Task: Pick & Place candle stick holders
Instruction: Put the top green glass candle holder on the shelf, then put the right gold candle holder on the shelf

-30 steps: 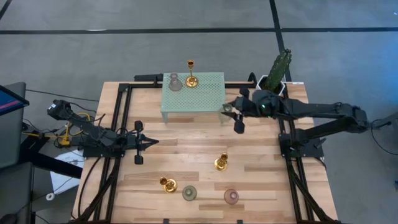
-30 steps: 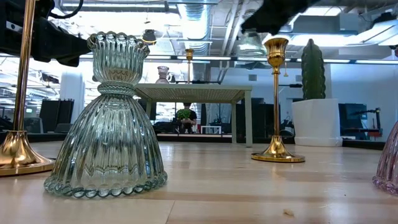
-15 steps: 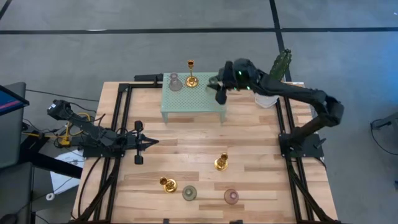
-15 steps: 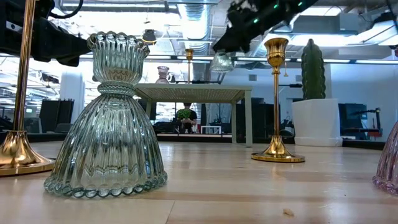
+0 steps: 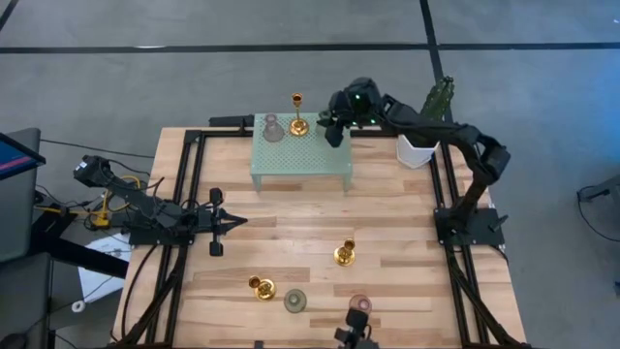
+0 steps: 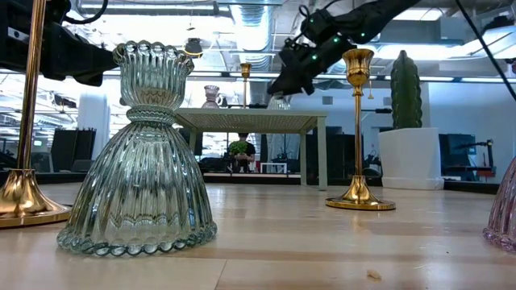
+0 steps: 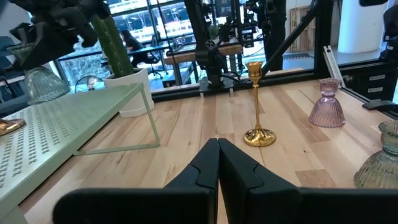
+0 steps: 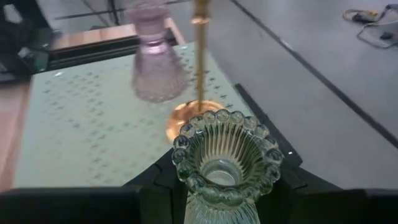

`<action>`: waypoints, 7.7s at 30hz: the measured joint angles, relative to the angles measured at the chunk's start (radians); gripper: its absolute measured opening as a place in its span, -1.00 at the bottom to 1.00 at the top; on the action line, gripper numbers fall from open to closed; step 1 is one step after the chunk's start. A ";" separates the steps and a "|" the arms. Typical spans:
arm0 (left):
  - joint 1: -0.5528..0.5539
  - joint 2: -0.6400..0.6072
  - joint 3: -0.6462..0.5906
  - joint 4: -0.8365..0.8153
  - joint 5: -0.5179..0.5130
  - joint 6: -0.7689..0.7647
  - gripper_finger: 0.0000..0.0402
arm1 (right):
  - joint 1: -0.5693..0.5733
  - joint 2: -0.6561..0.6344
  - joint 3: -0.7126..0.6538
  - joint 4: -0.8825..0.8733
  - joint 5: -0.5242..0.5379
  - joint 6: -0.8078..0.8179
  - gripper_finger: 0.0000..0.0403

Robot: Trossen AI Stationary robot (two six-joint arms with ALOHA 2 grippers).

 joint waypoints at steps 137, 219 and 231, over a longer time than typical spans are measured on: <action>0.000 0.000 0.000 0.004 0.000 -0.019 -0.97 | 0.836 -0.805 -1.294 0.638 0.146 0.329 -0.96; 0.000 0.000 0.000 0.004 0.000 -0.026 -0.97 | 0.339 -0.231 -0.338 0.257 -0.173 0.030 -0.98; 0.000 0.001 0.000 0.004 0.000 -0.019 -0.97 | 0.216 0.038 0.013 0.058 -0.205 -0.020 -0.98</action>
